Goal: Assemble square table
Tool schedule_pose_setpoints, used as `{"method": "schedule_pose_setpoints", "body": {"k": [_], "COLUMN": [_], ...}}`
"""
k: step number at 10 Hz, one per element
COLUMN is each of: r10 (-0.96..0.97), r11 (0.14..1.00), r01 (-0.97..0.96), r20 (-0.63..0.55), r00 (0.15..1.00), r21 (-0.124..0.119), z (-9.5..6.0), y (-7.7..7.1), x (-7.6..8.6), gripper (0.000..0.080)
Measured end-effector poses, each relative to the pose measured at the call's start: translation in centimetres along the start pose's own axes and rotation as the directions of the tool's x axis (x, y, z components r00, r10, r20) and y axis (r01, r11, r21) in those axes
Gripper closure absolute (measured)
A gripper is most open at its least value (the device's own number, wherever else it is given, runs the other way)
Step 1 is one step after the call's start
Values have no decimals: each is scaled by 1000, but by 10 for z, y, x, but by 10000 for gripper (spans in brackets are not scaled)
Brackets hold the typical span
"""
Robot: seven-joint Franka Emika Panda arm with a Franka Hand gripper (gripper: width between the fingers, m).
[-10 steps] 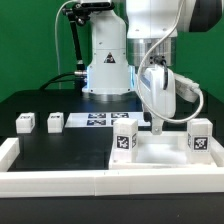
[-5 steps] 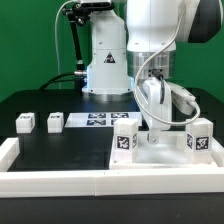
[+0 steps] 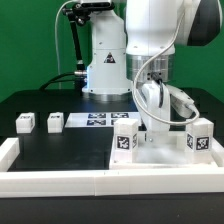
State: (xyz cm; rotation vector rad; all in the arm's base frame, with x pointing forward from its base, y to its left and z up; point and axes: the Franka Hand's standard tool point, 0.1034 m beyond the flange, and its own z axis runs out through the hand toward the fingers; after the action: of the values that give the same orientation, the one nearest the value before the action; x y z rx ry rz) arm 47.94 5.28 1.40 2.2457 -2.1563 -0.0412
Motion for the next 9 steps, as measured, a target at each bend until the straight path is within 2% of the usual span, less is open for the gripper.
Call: {"method": "schedule_pose_setpoints", "body": {"k": [1, 2, 3, 9], "r10": [0, -1, 2, 1], "r11": [1000, 1000, 1000, 1000], "r01": [0, 1, -2, -1], "r20": [0, -1, -6, -7], "r00": [1000, 1000, 1000, 1000], "r21": [0, 1, 11, 13], "z": [0, 0, -1, -1], "y": [0, 0, -2, -2], "x": [0, 0, 3, 4], "gripper": [556, 556, 730, 733]}}
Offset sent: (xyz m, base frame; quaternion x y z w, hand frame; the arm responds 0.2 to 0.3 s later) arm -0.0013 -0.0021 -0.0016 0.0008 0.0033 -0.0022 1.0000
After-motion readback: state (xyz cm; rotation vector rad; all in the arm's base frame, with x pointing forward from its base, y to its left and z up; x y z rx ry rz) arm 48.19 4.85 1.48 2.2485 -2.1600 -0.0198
